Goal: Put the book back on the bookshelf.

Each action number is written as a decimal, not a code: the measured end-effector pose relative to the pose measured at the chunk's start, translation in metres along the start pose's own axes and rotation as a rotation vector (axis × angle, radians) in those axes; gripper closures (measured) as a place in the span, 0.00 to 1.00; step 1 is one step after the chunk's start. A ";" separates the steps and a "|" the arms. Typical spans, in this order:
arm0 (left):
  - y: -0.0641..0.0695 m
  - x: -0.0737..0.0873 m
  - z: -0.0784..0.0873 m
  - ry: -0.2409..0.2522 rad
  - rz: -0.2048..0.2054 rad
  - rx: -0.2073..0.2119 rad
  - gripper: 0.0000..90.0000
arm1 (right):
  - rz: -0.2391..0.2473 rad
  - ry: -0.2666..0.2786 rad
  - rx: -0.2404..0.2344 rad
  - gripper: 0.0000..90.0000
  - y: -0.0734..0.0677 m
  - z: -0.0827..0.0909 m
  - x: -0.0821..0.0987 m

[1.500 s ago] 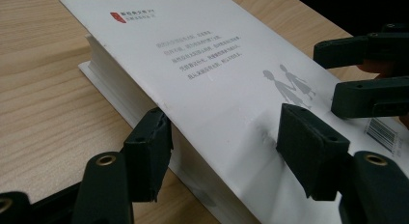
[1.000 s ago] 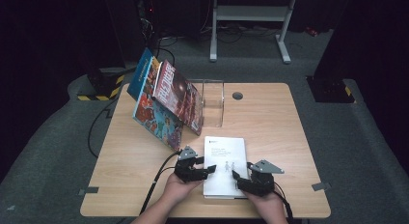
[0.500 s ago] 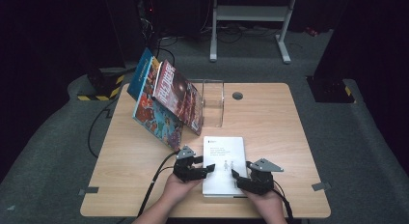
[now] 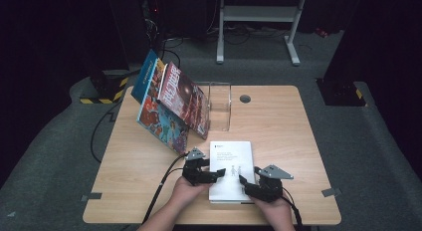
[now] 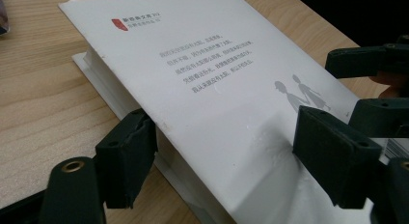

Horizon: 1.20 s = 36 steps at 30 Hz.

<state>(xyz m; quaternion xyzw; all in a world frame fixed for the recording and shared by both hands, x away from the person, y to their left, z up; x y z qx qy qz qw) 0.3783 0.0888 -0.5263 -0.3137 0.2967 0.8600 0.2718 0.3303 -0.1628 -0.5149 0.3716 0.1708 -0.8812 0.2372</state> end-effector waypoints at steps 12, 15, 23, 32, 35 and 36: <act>-0.001 0.000 0.004 -0.006 -0.005 0.004 0.32 | 0.003 -0.002 0.006 0.34 -0.001 0.001 0.001; -0.002 -0.001 0.004 -0.015 -0.009 0.006 0.32 | 0.000 -0.001 0.008 0.35 -0.002 0.001 0.001; -0.002 -0.001 0.004 -0.020 -0.003 0.009 0.32 | 0.004 0.002 0.011 0.35 -0.002 0.001 0.001; 0.000 -0.001 0.008 0.004 -0.016 -0.014 0.38 | 0.004 0.003 0.012 0.35 -0.002 0.001 0.001; 0.001 0.000 0.011 0.016 -0.030 -0.017 0.42 | -0.002 0.001 0.010 0.35 -0.002 0.001 0.001; 0.001 0.000 0.011 0.019 -0.039 -0.025 0.43 | 0.003 0.005 0.014 0.35 -0.002 0.001 0.001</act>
Point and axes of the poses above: each handheld gripper's, and its own axes: z roughly backward along the jaws, x roughly out of its underside, y roughly to its right, the point moved 1 cm from there along -z, roughly forward along the jaws, and after that the axes turned 8 degrees about -y, right-handed, at the moved point
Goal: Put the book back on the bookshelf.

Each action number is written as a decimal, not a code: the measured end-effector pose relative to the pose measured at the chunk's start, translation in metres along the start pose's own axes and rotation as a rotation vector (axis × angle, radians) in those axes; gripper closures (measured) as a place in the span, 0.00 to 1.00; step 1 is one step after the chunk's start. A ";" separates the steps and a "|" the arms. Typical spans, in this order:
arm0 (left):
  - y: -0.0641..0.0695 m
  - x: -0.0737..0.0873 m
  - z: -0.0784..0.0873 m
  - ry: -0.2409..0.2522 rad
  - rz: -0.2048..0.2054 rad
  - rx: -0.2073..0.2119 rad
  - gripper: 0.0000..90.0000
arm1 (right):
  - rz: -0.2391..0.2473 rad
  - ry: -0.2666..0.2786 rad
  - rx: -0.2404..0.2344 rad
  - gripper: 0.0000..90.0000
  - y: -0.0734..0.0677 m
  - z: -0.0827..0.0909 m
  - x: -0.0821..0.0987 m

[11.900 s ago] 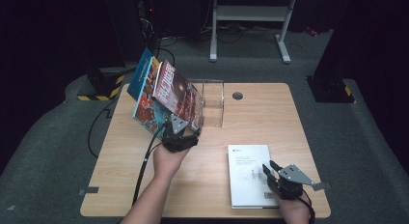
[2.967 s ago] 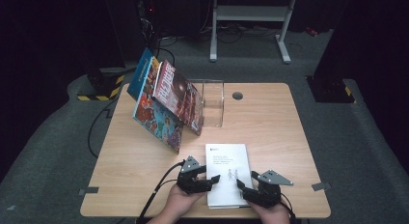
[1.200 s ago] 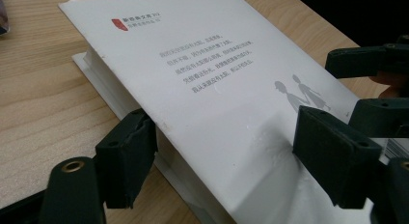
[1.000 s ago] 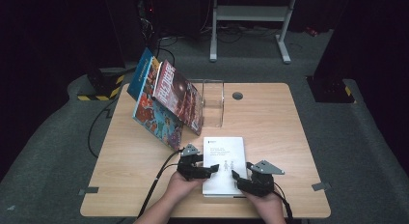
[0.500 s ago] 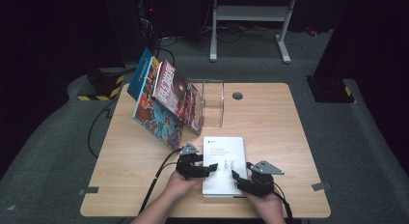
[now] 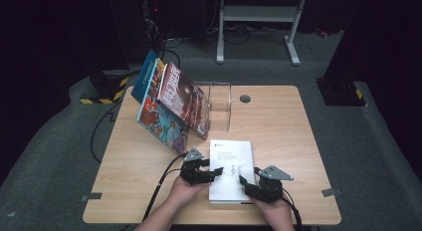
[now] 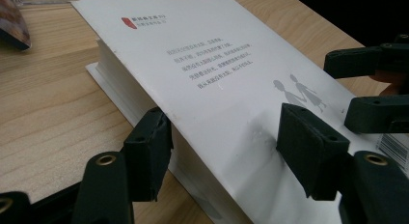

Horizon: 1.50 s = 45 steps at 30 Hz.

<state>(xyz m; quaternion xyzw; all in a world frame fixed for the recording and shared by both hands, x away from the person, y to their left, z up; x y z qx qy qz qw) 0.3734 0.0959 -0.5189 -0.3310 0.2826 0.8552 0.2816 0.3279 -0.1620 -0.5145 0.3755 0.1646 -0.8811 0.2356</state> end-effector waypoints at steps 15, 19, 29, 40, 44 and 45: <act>0.007 0.000 0.009 0.081 -0.125 -0.041 0.48 | 0.000 0.019 -0.008 0.35 -0.001 0.002 0.001; 0.011 -0.001 0.012 0.106 -0.171 -0.055 0.48 | -0.003 0.024 -0.017 0.35 -0.001 0.004 0.001; 0.017 -0.002 0.017 0.138 -0.236 -0.081 0.48 | -0.003 0.023 -0.013 0.35 0.001 0.008 0.000; 0.020 0.000 0.020 0.182 -0.290 -0.094 0.48 | -0.027 0.016 -0.016 0.34 0.009 0.013 0.002; 0.021 0.000 0.020 0.191 -0.306 -0.098 0.48 | -0.030 0.014 -0.018 0.33 0.009 0.012 0.002; 0.021 0.000 0.020 0.193 -0.307 -0.097 0.48 | -0.032 0.013 -0.020 0.32 0.009 0.011 0.002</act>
Point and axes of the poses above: each handheld gripper's, and its own axes: z roughly backward along the jaws, x roughly out of its underside, y roughly to its right, the point moved 1 cm from there along -z, roughly forward along the jaws, and after that the axes turned 8 degrees about -y, right-handed, at the moved point
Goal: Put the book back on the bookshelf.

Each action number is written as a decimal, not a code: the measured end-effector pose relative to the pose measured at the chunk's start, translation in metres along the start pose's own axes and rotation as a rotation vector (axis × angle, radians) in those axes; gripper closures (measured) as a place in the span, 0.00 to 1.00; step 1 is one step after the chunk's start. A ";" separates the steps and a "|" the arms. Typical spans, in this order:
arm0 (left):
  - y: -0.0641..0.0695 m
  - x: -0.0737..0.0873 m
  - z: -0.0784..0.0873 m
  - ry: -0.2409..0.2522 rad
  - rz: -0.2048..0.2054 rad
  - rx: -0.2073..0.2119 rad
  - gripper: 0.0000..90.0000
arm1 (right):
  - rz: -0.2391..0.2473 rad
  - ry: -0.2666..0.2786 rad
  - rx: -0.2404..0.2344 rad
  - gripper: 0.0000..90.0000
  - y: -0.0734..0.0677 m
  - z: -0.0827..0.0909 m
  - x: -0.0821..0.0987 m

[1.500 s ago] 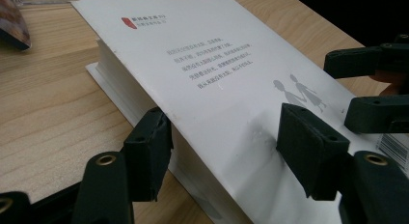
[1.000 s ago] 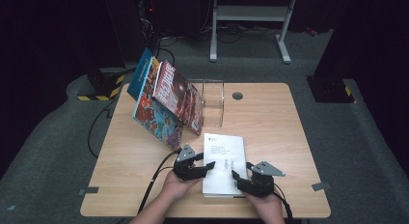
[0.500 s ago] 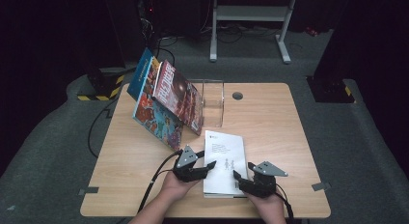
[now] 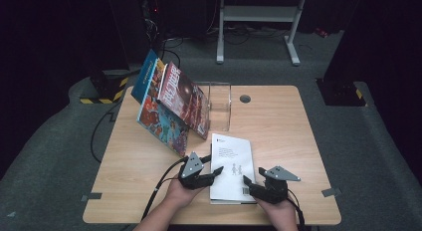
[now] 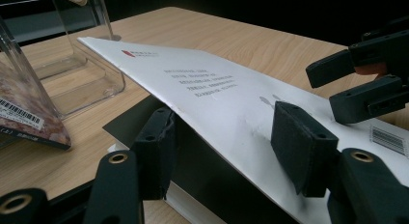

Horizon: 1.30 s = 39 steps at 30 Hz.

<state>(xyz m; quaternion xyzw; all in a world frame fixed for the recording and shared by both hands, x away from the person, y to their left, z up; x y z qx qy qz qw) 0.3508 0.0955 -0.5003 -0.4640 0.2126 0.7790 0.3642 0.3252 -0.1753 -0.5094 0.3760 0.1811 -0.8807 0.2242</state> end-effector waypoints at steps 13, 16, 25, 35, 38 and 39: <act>0.004 -0.004 0.003 0.024 -0.053 -0.019 0.48 | -0.051 -0.013 -0.048 0.27 0.005 -0.005 -0.007; 0.004 -0.004 0.003 0.026 -0.064 -0.019 0.48 | -0.054 -0.018 -0.042 0.27 0.007 -0.006 -0.009; 0.007 -0.005 0.006 0.041 -0.097 -0.034 0.48 | -0.065 -0.024 -0.046 0.27 0.013 -0.005 -0.011; 0.010 -0.006 0.008 0.064 -0.145 -0.045 0.48 | -0.133 -0.022 -0.139 0.20 0.024 -0.014 -0.013; 0.012 -0.007 0.010 0.072 -0.165 -0.053 0.48 | -0.161 -0.024 -0.178 0.18 0.025 -0.016 -0.013; 0.013 -0.007 0.011 0.076 -0.173 -0.057 0.48 | -0.163 -0.021 -0.189 0.17 0.025 -0.016 -0.014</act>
Point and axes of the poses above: each handheld gripper's, and its own axes: z roughly backward along the jaws, x roughly out of its underside, y roughly to its right, the point moved 1 cm from there along -z, roughly forward along the jaws, and after that the axes turned 8 degrees about -y, right-handed, at the moved point
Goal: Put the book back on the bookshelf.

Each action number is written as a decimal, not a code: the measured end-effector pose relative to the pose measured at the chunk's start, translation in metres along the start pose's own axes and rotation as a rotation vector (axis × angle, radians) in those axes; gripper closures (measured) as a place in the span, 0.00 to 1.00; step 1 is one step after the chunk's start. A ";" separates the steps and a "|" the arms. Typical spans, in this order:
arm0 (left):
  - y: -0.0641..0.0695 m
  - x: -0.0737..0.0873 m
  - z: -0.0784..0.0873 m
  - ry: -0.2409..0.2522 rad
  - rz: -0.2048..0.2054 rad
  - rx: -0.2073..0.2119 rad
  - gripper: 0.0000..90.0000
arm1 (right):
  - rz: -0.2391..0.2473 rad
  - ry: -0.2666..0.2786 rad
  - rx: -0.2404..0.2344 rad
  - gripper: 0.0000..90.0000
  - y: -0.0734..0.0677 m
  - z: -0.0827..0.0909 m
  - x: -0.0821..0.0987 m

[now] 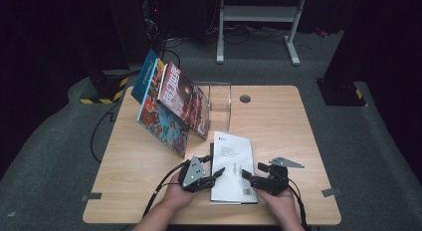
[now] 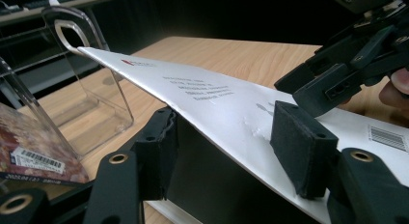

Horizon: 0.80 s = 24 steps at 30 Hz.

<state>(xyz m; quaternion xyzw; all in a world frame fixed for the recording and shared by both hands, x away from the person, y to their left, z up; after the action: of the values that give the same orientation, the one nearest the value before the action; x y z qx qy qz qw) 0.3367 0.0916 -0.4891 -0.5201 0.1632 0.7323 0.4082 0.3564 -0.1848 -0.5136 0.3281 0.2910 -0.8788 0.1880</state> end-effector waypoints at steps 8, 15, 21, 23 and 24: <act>0.001 0.000 0.001 0.017 -0.020 -0.003 0.48 | -0.041 -0.011 -0.085 0.14 0.003 -0.005 -0.003; 0.003 0.000 0.003 0.027 -0.032 -0.008 0.48 | -0.074 -0.023 -0.145 0.08 0.008 -0.011 -0.006; 0.007 -0.004 0.006 0.041 -0.061 -0.022 0.48 | -0.090 -0.014 -0.177 0.08 0.012 -0.012 -0.009; 0.008 -0.004 0.007 0.045 -0.069 -0.027 0.48 | -0.090 -0.014 -0.186 0.08 0.013 -0.012 -0.010; 0.008 -0.004 0.007 0.047 -0.067 -0.026 0.48 | -0.091 -0.016 -0.191 0.08 0.013 -0.011 -0.010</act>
<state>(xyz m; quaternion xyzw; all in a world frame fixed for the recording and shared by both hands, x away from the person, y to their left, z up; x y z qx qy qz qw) 0.3265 0.0894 -0.4845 -0.5477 0.1460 0.7078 0.4216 0.3760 -0.1861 -0.5187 0.2881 0.3865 -0.8573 0.1807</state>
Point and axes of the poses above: each handheld gripper's, and its own axes: z roughly backward along the jaws, x roughly out of its underside, y roughly to its right, the point moved 1 cm from there along -z, roughly forward along the jaws, and after that the axes turned 8 degrees about -y, right-handed, at the moved point
